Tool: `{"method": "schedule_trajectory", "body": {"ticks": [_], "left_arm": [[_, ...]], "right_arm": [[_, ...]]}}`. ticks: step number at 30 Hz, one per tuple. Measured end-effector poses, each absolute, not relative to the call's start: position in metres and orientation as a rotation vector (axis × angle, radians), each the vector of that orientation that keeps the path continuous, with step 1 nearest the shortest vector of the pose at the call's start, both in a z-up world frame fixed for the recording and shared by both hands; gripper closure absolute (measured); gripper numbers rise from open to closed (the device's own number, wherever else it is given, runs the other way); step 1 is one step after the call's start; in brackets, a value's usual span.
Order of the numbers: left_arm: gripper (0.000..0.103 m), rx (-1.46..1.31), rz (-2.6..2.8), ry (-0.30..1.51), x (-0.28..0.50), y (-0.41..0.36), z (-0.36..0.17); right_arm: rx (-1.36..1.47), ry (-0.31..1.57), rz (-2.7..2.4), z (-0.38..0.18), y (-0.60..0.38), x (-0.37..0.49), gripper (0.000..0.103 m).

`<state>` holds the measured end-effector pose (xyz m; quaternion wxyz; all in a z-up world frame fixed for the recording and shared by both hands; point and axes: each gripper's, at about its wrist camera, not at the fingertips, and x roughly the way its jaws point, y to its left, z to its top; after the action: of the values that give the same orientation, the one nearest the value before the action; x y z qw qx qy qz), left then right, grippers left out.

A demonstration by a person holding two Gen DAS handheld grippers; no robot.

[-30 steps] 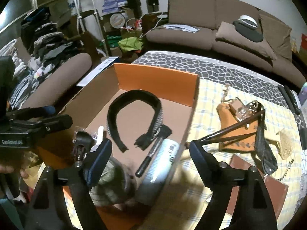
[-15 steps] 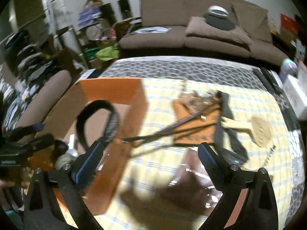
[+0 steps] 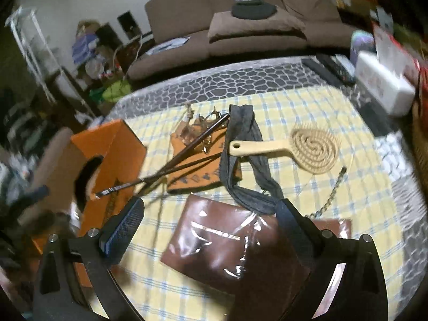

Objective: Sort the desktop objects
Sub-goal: 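Move the left tool to the long brown stick and grasp it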

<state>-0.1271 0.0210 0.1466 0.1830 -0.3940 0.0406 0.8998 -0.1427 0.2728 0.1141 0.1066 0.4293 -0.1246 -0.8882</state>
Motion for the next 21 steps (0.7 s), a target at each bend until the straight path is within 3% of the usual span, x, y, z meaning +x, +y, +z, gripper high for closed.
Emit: {"method": "schedule_trajectory", "body": {"ticks": [4, 11, 17, 21], "left_arm": [[0.004, -1.099, 2.506, 0.252, -0.128, 0.051, 0.141], [0.008, -1.121, 2.45, 0.461, -0.135, 0.095, 0.128], [0.022, -1.219, 2.327, 0.807, -0.161, 0.135, 0.104], [0.04, -1.286, 2.259, 0.957, -0.177, 0.148, 0.09]], "right_arm": [[1.257, -0.559, -2.55, 0.112, 0.291, -0.145, 0.003], [1.244, -0.709, -2.451, 0.11, 0.296, -0.148, 0.009], [1.279, -0.779, -2.38, 0.103, 0.29, -0.152, 0.01], [1.272, -0.834, -2.371, 0.102, 0.297, -0.153, 0.01]]}}
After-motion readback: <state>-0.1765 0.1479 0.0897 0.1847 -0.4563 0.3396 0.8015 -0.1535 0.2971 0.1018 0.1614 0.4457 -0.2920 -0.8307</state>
